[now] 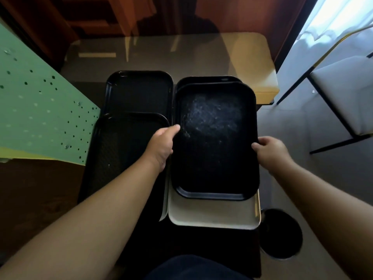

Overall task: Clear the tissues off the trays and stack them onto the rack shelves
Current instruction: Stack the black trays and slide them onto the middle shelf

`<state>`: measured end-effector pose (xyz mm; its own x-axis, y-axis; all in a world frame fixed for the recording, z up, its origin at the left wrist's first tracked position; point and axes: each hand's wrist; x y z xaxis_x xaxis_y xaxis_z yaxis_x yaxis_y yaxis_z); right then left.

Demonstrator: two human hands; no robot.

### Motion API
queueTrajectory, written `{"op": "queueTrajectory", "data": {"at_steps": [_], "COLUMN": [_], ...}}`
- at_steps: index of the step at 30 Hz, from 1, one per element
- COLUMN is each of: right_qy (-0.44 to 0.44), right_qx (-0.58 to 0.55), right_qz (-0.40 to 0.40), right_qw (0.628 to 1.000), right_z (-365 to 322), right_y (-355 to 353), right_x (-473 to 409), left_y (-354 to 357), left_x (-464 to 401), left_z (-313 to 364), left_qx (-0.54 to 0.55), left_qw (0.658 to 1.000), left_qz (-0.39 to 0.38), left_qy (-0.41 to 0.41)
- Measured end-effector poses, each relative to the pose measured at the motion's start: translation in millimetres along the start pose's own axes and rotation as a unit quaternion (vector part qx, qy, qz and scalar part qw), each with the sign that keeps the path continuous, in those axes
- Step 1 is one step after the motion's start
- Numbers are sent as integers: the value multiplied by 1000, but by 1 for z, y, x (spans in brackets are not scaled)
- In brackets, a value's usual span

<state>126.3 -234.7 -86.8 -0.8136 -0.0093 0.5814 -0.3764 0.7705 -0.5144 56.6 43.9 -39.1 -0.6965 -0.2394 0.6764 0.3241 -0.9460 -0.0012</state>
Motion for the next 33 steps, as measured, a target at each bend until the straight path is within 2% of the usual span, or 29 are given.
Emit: {"op": "queueTrajectory", "data": {"at_steps": [3,9,14,17,20,22,25,30,33], "right_qy": [12,37,53,84,95,89,76,54,55], "right_qx": [1,1,27,-4,-88,-143,-171,-183,-199], "right_qz": [-14,-36,-12,-17,-15,-15,-36,-16,-10], "right_qw": [1000,999,998,996,991,986,982,982,978], "right_z": [-22,-32,-36,-39,-42,-44,-39,-23,-16], "right_y": [-6,10,16,14,14,14,14,17,21], "right_x": [-20,-36,-35,-35,-24,-14,0,28,45], "left_y": [4,8,6,-1,-11,-18,-25,-34,-40], "left_x": [-14,-31,-34,-33,-26,-18,-1,32,47], "left_z": [17,14,3,2,-1,-6,-29,-78,-97], "left_qx": [23,-137,-152,-153,-194,-267,-396,-517,-570], "left_qw": [999,989,986,986,979,960,914,849,817], "left_qz": [-34,-39,-48,-37,22,70,90,56,9], "left_qy": [9,40,46,48,65,50,-7,-92,-85]}}
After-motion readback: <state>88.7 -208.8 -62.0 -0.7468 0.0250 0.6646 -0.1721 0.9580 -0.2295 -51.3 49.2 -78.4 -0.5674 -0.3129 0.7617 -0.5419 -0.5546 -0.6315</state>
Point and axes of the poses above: each hand's wrist, its own x-axis away from the middle knuckle, its own y-axis out of the palm, z = x × y, and after that the axes turned 8 degrees about -z, right-handed
